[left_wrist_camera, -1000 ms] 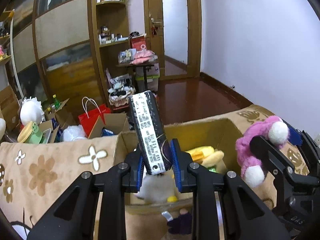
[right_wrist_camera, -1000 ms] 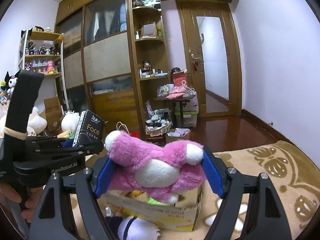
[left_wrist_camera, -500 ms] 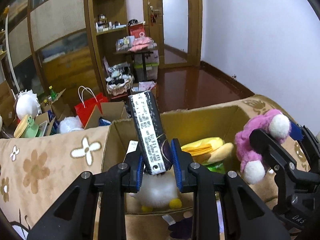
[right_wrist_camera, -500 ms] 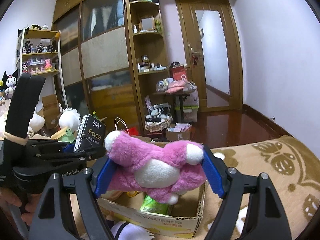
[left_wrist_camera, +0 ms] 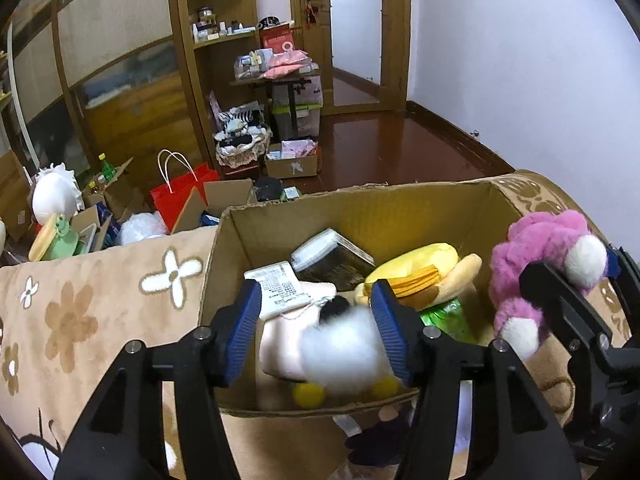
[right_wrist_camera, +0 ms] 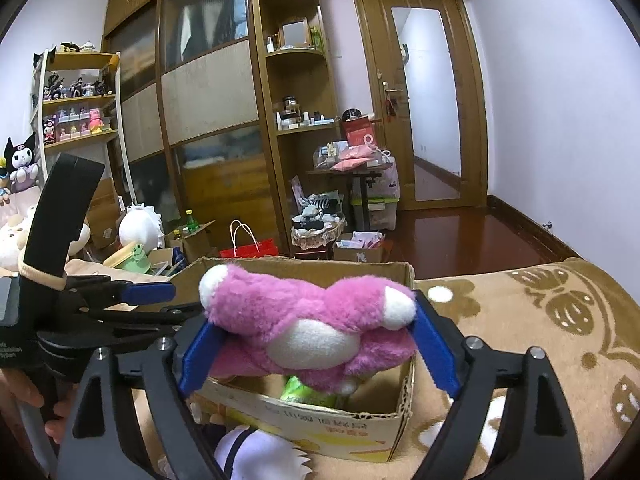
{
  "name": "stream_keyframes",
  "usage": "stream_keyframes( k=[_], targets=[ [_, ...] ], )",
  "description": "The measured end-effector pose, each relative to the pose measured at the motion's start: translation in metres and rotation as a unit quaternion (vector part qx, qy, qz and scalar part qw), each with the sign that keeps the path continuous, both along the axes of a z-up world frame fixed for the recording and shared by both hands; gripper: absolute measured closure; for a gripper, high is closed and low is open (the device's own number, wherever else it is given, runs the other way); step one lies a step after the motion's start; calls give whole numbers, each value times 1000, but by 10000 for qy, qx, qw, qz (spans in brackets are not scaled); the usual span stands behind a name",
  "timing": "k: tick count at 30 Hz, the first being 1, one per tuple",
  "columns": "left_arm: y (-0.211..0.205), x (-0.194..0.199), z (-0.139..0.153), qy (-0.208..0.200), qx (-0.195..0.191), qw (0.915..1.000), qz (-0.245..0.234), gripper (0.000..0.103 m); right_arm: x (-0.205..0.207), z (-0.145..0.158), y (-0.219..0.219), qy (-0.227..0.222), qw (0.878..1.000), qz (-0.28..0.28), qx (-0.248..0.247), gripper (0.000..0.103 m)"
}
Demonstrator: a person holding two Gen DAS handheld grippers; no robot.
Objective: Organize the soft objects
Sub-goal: 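Open both grippers to drop the carton and pink plush into the box, then withdraw both grippers from the box toward the doll and plastic bag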
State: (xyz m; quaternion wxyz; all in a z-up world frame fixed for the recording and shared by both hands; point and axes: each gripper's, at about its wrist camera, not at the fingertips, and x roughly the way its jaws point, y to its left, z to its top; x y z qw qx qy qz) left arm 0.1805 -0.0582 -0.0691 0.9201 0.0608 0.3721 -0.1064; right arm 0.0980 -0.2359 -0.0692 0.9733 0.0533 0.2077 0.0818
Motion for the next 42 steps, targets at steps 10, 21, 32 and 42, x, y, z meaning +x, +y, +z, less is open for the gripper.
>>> stream_keyframes(
  k=[10, 21, 32, 42],
  targets=[
    [2, -6, 4, -78, 158, 9998, 98, 20, -3, -3, -1, 123, 9999, 7, 9, 2],
    [11, -17, 16, -86, 99, 9995, 290, 9, -17, 7, 0, 127, 9998, -36, -132, 1],
    [24, -44, 31, -79, -43, 9990, 432, 9, -44, 18, 7, 135, 9993, 26, -337, 0],
    [32, -79, 43, 74, -53, 9989, 469, 9, -72, 23, 10, 165, 9993, 46, -330, 0]
  ],
)
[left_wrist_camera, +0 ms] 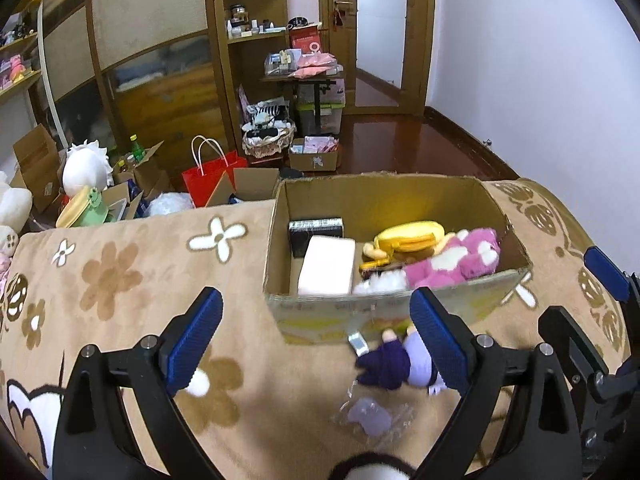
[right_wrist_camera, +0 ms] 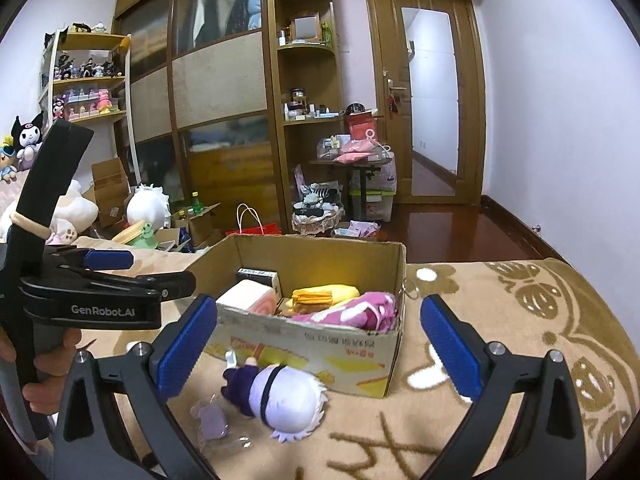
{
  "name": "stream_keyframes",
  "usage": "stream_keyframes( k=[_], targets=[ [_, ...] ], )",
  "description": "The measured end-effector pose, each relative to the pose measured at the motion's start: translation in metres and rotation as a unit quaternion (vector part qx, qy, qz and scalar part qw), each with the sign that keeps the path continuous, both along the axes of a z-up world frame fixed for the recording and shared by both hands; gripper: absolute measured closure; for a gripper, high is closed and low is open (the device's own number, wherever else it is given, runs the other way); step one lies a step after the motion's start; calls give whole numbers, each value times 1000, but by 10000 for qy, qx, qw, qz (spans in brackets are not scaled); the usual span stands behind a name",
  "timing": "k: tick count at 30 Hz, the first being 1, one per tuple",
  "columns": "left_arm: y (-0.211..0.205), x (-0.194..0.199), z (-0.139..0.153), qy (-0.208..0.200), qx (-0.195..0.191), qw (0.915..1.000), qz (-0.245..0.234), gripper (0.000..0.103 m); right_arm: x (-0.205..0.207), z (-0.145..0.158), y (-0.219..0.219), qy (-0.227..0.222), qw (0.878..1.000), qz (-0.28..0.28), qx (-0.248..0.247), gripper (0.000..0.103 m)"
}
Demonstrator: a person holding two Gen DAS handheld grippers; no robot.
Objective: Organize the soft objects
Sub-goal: 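Withdraw both grippers from the box toward the doll and plastic bag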
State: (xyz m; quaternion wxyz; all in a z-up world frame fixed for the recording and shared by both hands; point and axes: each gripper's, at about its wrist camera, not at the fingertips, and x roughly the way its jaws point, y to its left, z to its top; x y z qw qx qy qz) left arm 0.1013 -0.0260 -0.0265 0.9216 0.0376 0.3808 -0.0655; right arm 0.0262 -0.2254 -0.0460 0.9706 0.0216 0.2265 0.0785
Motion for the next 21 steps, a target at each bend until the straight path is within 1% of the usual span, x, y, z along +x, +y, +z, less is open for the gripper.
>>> stream_keyframes(
  k=[4, 8, 12, 16, 21],
  targets=[
    [6, -13, 2, 95, -55, 9999, 76, 9, -14, 2, 3, -7, 10000, -5, -4, 0],
    [15, -23, -2, 313, -317, 9988, 203, 9, -25, 6, 3, -13, 10000, -15, 44, 0],
    [18, -34, -6, 407, -240, 9985, 275, 9, -32, 9, 1, -20, 9999, -50, 114, 0],
    [19, -43, -10, 474, -253, 9981, 293, 9, -39, 10, 2, -36, 9999, -52, 128, 0],
    [18, -44, -17, 596, -227, 9974, 332, 9, -41, 8, 2, -12, 9999, -46, 140, 0]
  ],
)
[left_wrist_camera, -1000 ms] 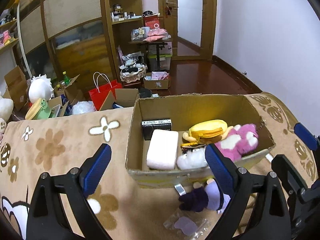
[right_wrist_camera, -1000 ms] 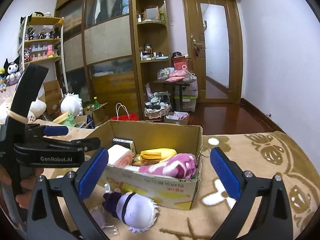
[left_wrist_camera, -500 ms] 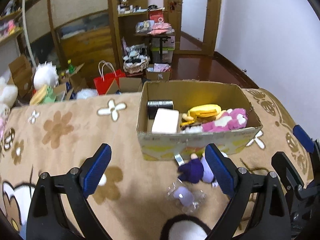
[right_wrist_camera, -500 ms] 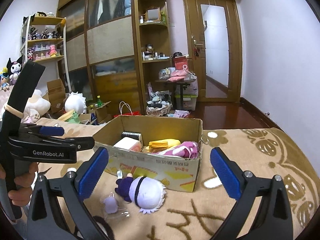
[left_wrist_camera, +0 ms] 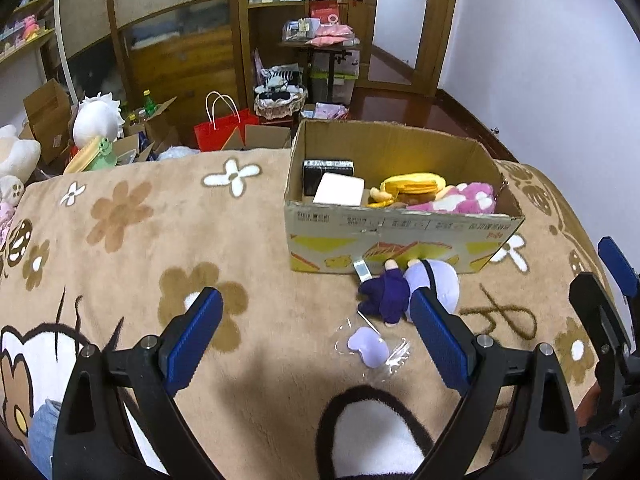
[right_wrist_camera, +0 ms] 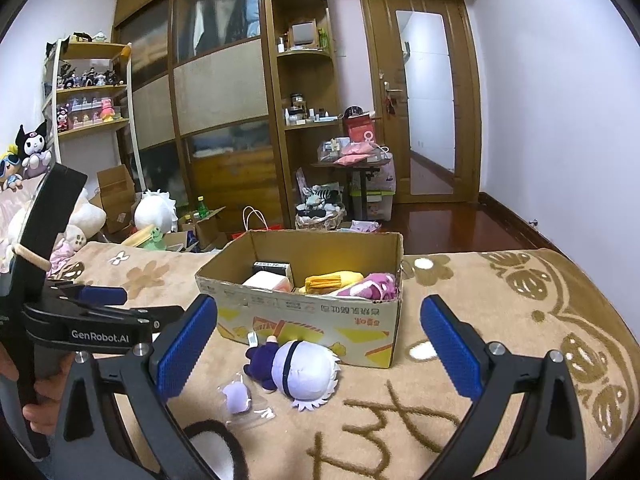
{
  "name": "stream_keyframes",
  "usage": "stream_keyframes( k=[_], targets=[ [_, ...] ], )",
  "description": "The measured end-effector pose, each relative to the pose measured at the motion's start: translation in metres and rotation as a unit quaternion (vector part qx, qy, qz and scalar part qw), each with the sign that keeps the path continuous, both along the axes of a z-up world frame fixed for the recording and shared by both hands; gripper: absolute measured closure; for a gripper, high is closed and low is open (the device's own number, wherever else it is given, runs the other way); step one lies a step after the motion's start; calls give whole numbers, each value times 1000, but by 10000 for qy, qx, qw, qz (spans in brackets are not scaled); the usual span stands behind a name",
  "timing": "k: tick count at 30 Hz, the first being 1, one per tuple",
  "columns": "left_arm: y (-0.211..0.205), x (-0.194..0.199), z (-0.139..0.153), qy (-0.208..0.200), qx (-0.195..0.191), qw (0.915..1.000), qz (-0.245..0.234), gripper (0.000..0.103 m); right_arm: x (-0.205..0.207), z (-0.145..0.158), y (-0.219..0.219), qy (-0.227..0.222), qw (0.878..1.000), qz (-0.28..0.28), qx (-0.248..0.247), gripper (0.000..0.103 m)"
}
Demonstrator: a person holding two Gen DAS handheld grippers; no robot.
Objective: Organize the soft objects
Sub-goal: 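Withdraw both grippers from the box toward the doll and plastic bag, then grasp the white-haired doll plush with the right gripper while the left grasps the clear bag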
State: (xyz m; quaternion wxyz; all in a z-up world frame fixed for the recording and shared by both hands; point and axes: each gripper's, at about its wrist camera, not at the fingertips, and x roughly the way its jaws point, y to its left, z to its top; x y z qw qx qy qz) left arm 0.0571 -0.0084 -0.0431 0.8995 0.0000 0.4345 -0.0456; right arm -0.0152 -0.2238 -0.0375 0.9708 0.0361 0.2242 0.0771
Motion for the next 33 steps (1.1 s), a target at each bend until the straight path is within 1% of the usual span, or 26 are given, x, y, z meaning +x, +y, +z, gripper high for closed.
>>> stream_keyframes(
  k=[4, 9, 17, 31, 33],
  targets=[
    [-1, 3, -6, 75, 13, 10000, 16, 9, -1, -2, 0, 60, 10000, -13, 1, 0],
    [-3, 10, -16, 201, 24, 9998, 38, 9, 3, -13, -1, 207, 9998, -41, 57, 0],
    [-3, 22, -33, 448, -77, 9989, 64, 9, 28, -33, -4, 519, 9985, -42, 187, 0],
    [-9, 45, -69, 1044, -136, 9944, 19, 9, 59, -63, -9, 972, 9943, -67, 429, 0],
    [-8, 48, -74, 1146, -198, 9932, 30, 9, 63, -68, -10, 1057, 9932, -65, 488, 0]
  ],
)
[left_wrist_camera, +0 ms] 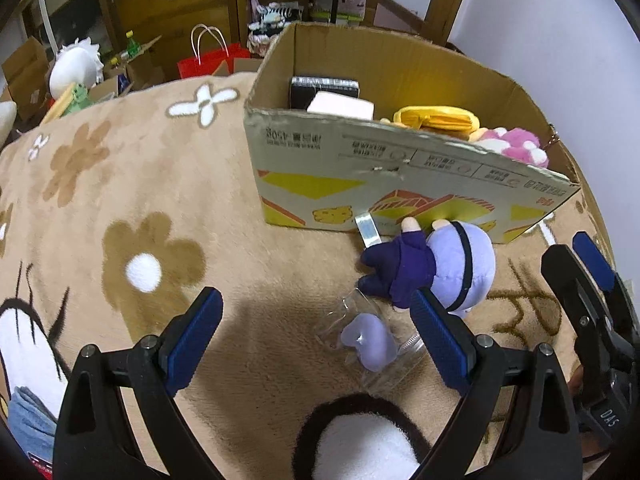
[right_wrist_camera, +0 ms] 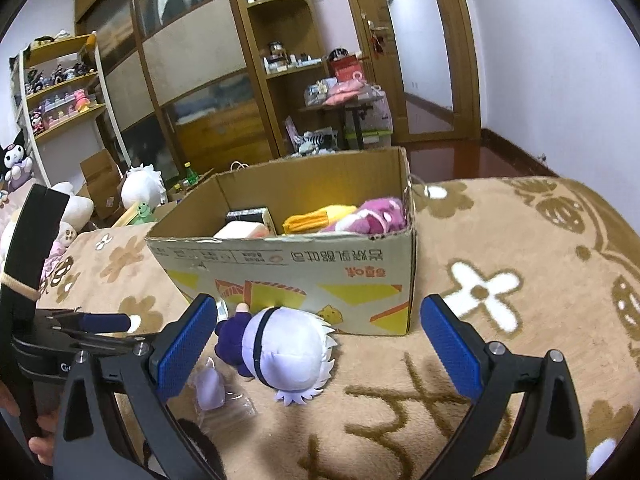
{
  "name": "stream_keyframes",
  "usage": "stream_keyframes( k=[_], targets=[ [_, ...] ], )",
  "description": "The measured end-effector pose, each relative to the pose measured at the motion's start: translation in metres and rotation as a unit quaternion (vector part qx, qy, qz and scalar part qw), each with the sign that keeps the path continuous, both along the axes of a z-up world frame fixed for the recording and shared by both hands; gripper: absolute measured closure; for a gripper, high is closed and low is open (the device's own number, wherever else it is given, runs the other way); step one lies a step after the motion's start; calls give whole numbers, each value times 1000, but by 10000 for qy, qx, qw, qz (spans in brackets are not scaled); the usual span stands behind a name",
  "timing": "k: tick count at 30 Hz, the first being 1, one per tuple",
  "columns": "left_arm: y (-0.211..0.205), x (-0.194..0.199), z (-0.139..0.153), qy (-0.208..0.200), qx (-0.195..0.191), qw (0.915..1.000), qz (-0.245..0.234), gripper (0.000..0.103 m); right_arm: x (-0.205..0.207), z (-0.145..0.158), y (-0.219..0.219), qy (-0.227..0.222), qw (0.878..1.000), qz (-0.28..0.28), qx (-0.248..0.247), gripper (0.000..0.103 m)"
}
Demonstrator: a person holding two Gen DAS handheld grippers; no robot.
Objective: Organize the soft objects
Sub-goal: 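Grasp the white-haired doll plush with the right gripper while the left grasps the clear bag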
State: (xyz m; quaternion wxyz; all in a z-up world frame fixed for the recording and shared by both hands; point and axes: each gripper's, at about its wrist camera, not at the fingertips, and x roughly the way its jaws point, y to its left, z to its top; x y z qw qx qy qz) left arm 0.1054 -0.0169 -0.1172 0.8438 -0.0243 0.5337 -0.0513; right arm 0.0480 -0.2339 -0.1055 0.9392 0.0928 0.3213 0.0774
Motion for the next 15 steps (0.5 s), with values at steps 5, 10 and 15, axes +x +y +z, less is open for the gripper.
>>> stream_keyframes(
  k=[5, 10, 15],
  targets=[
    [1, 9, -13, 210, -113, 9997, 70, 9, 10, -12, -2, 218, 9997, 24, 132, 0],
    [2, 15, -25, 424, -184, 9989, 90, 9, 18, -24, -5, 425, 9985, 37, 338, 0],
    [0, 17, -35, 601, -186, 9980, 31, 9, 27, -38, -5, 665, 9964, 116, 510, 3]
  ],
)
